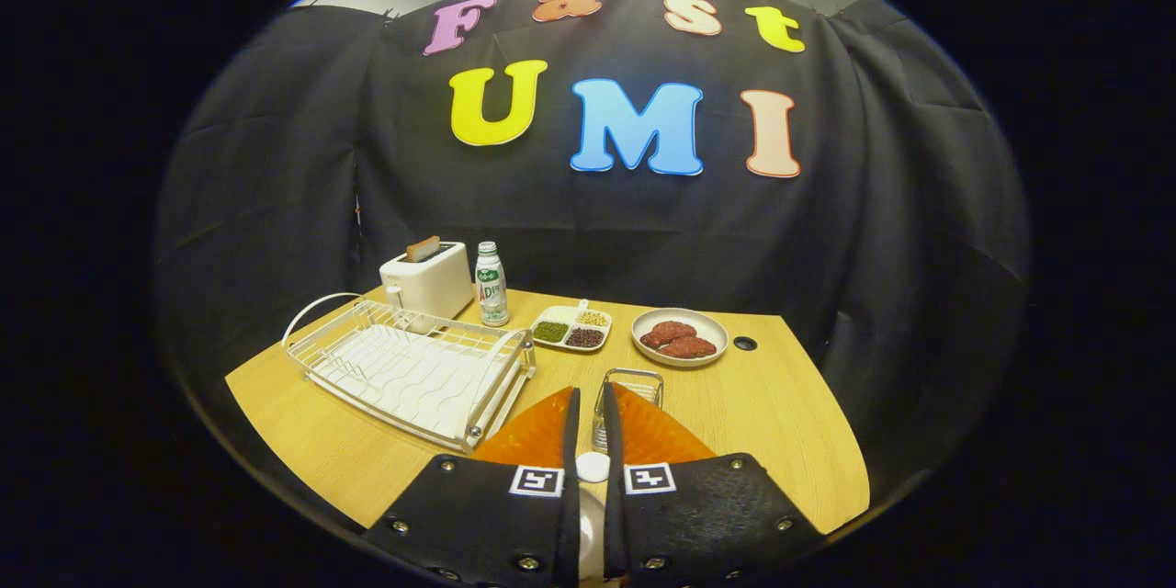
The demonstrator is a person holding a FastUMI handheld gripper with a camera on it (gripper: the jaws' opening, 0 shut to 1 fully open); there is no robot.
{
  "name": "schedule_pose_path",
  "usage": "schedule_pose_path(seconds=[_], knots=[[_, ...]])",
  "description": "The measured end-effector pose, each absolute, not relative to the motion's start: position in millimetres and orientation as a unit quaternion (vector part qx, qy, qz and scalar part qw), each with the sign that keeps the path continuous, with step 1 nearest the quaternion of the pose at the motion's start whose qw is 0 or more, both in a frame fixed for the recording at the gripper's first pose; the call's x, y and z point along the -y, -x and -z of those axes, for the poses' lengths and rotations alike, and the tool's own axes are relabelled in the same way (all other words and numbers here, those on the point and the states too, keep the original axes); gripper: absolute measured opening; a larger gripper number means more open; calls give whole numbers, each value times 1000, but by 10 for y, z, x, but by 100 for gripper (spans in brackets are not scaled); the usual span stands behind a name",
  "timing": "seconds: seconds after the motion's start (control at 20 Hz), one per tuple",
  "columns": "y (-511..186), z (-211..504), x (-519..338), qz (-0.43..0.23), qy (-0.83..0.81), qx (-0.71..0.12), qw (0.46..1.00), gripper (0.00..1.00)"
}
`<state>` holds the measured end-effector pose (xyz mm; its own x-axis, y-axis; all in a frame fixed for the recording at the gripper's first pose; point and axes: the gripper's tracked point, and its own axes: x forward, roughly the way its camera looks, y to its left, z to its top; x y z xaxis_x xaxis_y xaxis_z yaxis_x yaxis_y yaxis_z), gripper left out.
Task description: Take the plate from the dish rack, then take the spoon from the basket and place it into the plate.
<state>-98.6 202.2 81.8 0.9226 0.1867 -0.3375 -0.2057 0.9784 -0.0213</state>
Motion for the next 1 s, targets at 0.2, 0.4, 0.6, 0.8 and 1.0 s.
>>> schedule_pose_path(seconds=[0.2,0.4,0.6,0.8,1.0], knots=[[1004,-710,-2171,-116,31,-184,975,10],[1027,-597,-2326,-133,32,-202,970,10],[1070,-481,-2514,-154,37,-217,963,10],[1104,-358,-2728,-178,44,-233,955,10],[1122,-267,-2897,-195,51,-245,948,10]])
